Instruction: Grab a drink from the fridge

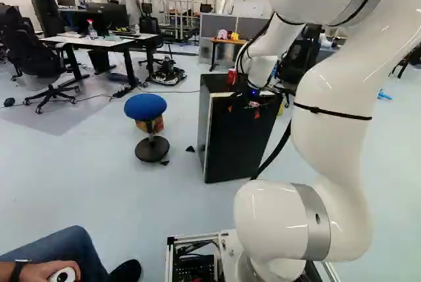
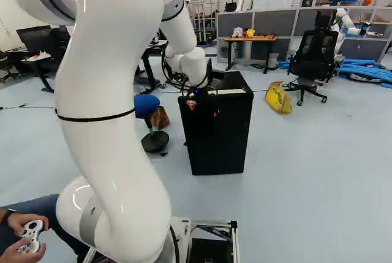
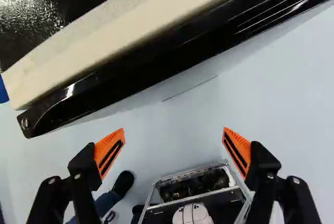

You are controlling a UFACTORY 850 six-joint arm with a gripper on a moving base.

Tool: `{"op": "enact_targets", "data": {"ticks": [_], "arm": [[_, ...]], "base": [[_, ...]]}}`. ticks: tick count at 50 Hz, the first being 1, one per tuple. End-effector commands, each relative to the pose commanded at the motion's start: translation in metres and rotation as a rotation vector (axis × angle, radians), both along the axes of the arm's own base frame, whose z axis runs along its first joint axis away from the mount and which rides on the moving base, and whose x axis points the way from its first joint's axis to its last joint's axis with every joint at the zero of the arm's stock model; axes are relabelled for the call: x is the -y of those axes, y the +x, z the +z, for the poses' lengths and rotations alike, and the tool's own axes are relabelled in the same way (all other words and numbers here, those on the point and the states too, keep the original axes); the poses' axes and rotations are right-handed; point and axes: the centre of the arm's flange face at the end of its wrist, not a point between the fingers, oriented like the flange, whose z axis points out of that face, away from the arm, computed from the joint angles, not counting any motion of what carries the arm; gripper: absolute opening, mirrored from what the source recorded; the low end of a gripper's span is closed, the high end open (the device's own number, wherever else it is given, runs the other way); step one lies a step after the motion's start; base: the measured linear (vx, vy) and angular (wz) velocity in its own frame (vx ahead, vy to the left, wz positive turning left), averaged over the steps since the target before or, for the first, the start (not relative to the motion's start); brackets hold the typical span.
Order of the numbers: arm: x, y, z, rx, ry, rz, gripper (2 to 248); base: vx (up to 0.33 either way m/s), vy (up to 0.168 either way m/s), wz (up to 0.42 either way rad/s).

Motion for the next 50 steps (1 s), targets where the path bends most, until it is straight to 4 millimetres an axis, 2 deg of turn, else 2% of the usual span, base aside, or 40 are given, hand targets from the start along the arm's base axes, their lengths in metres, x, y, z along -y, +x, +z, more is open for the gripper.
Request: {"op": "enact_targets", "data": {"ticks": [31,50], "arm": [[-0.014,-0.034,0.015,0.279,-0.102,-0.01,247],[-0.014,-0.027,0.028,0.466,-0.166,-0.023,247]], "base": [[0.0,0.0,0.0],[0.0,0.0,0.0]]}}
